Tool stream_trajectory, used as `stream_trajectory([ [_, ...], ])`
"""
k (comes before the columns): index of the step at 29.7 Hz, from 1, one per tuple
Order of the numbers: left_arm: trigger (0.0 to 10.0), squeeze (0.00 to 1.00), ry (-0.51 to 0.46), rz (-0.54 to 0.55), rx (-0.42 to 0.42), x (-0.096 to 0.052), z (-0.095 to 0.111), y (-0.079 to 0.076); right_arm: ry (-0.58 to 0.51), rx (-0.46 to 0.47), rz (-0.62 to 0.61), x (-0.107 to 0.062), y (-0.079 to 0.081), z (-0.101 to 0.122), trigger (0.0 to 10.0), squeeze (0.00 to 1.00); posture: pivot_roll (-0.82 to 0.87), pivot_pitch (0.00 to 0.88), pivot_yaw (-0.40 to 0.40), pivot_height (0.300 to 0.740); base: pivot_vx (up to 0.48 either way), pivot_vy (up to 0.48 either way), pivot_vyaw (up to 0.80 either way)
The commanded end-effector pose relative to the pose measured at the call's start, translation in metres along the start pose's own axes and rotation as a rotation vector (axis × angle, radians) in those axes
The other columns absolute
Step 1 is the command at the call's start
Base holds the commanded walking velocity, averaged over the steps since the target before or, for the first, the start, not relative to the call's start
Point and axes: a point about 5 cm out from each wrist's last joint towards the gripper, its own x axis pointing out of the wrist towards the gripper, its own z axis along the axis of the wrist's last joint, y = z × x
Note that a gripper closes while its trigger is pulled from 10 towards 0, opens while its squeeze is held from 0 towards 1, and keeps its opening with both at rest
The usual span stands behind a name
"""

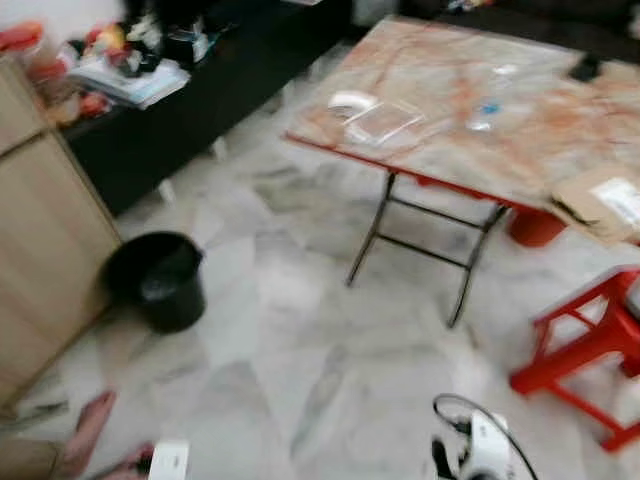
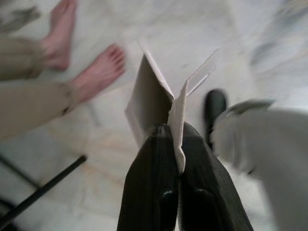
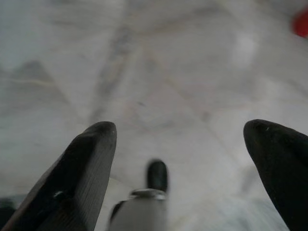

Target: Picking trash to rubbish bin

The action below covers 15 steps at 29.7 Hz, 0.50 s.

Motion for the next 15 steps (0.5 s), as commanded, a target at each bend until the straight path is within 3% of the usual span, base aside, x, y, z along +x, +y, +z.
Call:
stream_trajectory([
  [1,10.0,0.0,0.027,-0.005,0.011,-0.002,-0.008,-0.0015,0.008,0.003,-0.024,-0.0017,-0.0071,-0.0035,10.0,0.0,0.08,0.189,-0.019,0.74,0.266,0.0,0.0],
  [15,10.0,0.0,0.017,-0.001,0.008,-0.0009,-0.0044,-0.0006,0.008,0.018,-0.026,-0.0008,-0.0071,-0.0007,10.0,0.0,0.08,0.202,-0.018,0.74,0.264,0.0,0.0],
])
